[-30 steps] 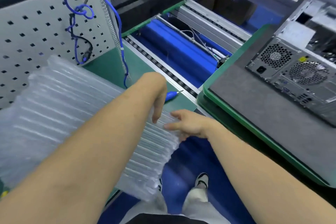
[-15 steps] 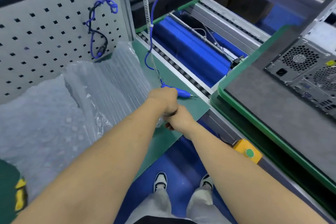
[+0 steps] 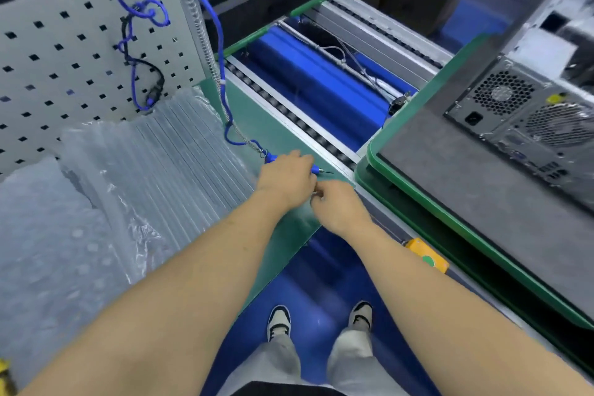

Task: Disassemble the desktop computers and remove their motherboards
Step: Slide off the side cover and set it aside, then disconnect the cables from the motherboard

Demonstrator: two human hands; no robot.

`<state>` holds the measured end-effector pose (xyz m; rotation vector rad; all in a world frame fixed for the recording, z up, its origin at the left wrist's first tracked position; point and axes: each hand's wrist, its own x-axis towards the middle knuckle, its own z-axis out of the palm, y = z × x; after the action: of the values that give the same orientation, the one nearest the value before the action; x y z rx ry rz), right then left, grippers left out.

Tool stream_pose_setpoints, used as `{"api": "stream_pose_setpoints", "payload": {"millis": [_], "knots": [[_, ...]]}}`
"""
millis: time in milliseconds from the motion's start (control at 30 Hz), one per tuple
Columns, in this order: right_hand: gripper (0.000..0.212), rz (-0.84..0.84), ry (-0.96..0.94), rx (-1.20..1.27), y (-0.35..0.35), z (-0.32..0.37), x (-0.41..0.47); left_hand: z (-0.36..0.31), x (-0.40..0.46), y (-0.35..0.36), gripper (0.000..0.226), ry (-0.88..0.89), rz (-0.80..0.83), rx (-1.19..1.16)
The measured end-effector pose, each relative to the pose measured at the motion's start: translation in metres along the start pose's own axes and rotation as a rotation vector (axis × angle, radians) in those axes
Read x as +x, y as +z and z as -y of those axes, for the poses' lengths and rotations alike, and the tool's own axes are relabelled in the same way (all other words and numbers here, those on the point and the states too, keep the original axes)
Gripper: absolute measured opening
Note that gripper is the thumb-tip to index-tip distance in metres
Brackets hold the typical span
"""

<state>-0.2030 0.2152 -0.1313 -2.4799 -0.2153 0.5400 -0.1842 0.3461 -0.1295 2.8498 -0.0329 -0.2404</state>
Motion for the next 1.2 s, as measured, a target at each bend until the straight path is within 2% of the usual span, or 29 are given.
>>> {"api": "stream_pose_setpoints", "payload": {"millis": [133, 300, 433, 600, 667, 733, 833, 1000, 1133, 1200], "knots": [[0.023, -0.258, 0.017, -0.029, -0.051, -0.021, -0.004, -0.041, 0.022, -0.005, 0.020, 0.096, -0.110, -0.089], [0.035, -0.496, 0.113, 0.024, -0.121, -0.071, -0.028, -0.128, 0.056, -0.017, 0.018, 0.233, -0.153, -0.194], [0.035, -0.668, 0.172, 0.001, -0.178, -0.121, -0.062, -0.215, 0.074, -0.024, 0.018, 0.462, -0.193, -0.295], [0.026, -1.013, 0.283, -0.105, -0.271, -0.198, -0.098, -0.351, 0.095, -0.030, 0.028, 0.795, -0.292, -0.322], [0.026, -1.157, 0.334, -0.134, -0.306, -0.224, -0.103, -0.391, 0.114, -0.037, 0.030, 0.832, -0.397, -0.303], [0.031, -1.264, 0.426, -0.131, -0.340, -0.250, -0.104, -0.422, 0.137, -0.044, 0.031, 0.816, -0.437, -0.286], [0.045, -1.207, 0.572, -0.028, -0.385, -0.289, -0.099, -0.456, 0.179, -0.050, 0.035, 0.727, -0.416, -0.207], [0.058, -0.833, 0.637, 0.258, -0.440, -0.335, -0.070, -0.461, 0.232, -0.045, 0.045, 0.527, -0.250, 0.063], [0.062, -0.632, 0.662, 0.278, -0.446, -0.349, -0.047, -0.439, 0.269, -0.055, 0.064, 0.394, -0.281, 0.198], [0.072, -0.618, 0.665, 0.278, -0.436, -0.350, -0.038, -0.424, 0.284, -0.058, 0.071, 0.247, -0.190, 0.242]]}}
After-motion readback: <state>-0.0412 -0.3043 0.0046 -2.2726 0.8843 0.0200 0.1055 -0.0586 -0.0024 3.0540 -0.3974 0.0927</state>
